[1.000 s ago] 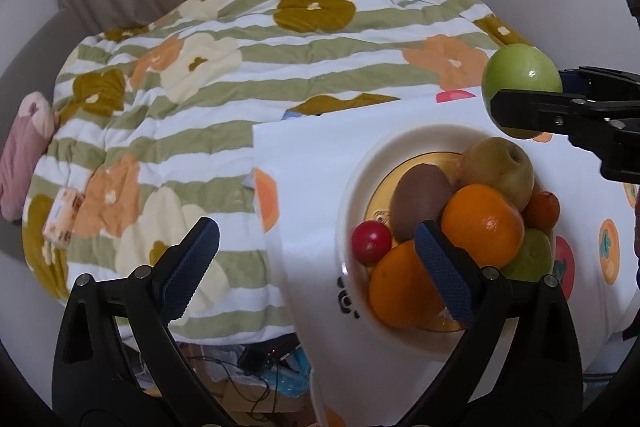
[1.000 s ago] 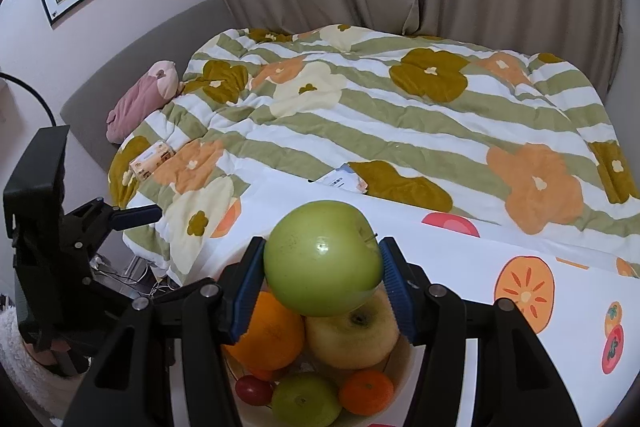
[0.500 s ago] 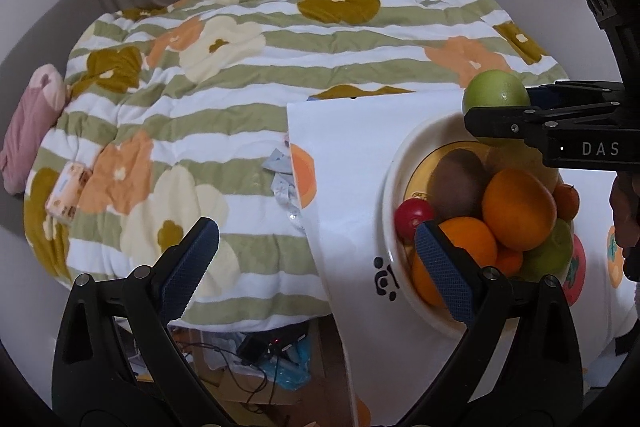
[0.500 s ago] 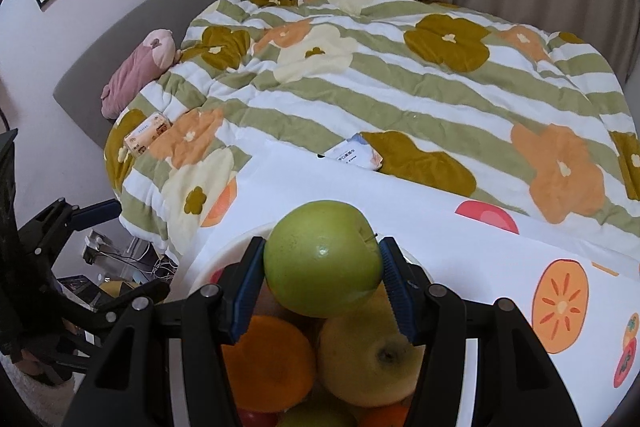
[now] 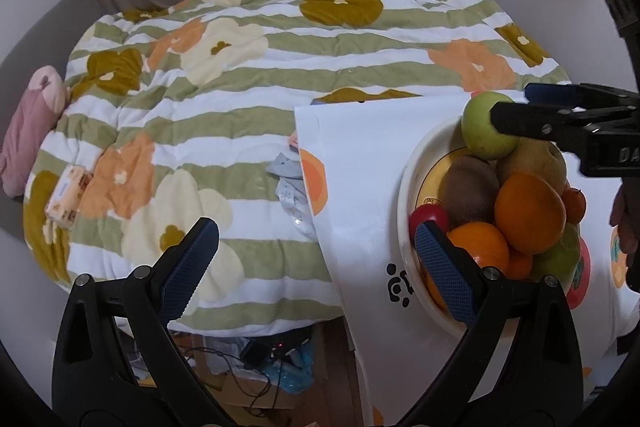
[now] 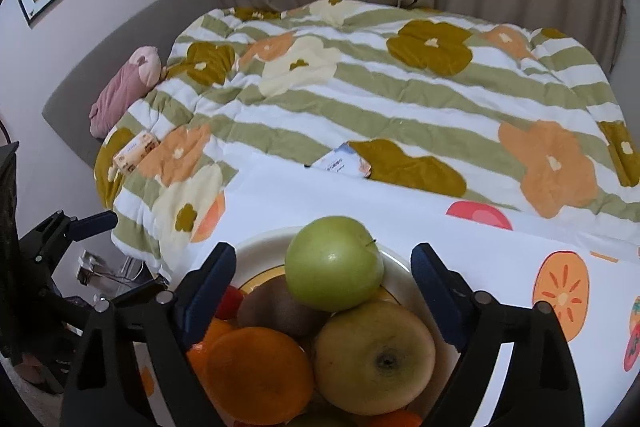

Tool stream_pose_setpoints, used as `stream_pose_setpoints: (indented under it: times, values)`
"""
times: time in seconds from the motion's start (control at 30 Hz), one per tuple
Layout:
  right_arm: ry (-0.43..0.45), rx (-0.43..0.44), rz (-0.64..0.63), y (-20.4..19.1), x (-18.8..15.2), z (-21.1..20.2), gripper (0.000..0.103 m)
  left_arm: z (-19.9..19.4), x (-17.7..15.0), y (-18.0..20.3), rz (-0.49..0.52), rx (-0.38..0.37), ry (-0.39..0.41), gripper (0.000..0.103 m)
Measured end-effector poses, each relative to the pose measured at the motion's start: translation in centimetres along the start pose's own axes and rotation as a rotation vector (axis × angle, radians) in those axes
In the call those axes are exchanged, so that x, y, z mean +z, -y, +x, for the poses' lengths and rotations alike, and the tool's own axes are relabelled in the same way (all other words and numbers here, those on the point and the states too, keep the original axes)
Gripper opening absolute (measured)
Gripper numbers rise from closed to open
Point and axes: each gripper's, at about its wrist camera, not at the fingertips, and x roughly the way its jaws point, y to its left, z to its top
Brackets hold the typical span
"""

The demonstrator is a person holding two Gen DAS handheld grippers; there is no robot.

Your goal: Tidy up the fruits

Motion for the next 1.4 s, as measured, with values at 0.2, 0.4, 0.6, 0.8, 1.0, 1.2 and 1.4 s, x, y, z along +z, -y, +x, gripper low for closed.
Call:
stream_pose_setpoints:
  times: [0.2, 0.4, 0.6, 0.8, 1.0, 1.2, 1.4]
  values:
    - [0.069, 0.012, -0.005, -0.3, 0.9, -4.9, 0.097, -3.7, 1.0, 0.6, -0.002, 0.042, 0.046, 0.103]
    - [0.154, 0.006, -0.025, 0.0, 0.2, -12.5, 0.103, -9.1, 1.8, 3.4, -0.024, 0.077, 0.104, 0.103]
    - [0.182, -0.077, -0.016, 1.5, -2.6, -19.1, 0.103, -14.2, 1.6, 7.7, -0.08, 0.062, 0.16, 0.103]
    - [0.194, -0.217, -0.01, 3.8, -6.6, -25.4, 0.103, -17.5, 0.1, 12.5, -0.098, 0.065, 0.181, 0.103]
    - [0.198, -0.303, 0.091, 6.8, -10.4, -30.1, 0.103, -20.0, -1.5, 15.9, -0.112, 0.064, 0.207, 0.103]
    - [0.194, -0.372, 0.141, 8.3, -13.8, -32.5, 0.103, -22.1, -2.8, 18.4, -0.12, 0.046, 0.238, 0.103]
    - [0.246, -0.425, 0.141, 8.1, -16.4, -34.7, 0.103, -23.0, -4.4, 20.1, -0.112, 0.029, 0.245, 0.103]
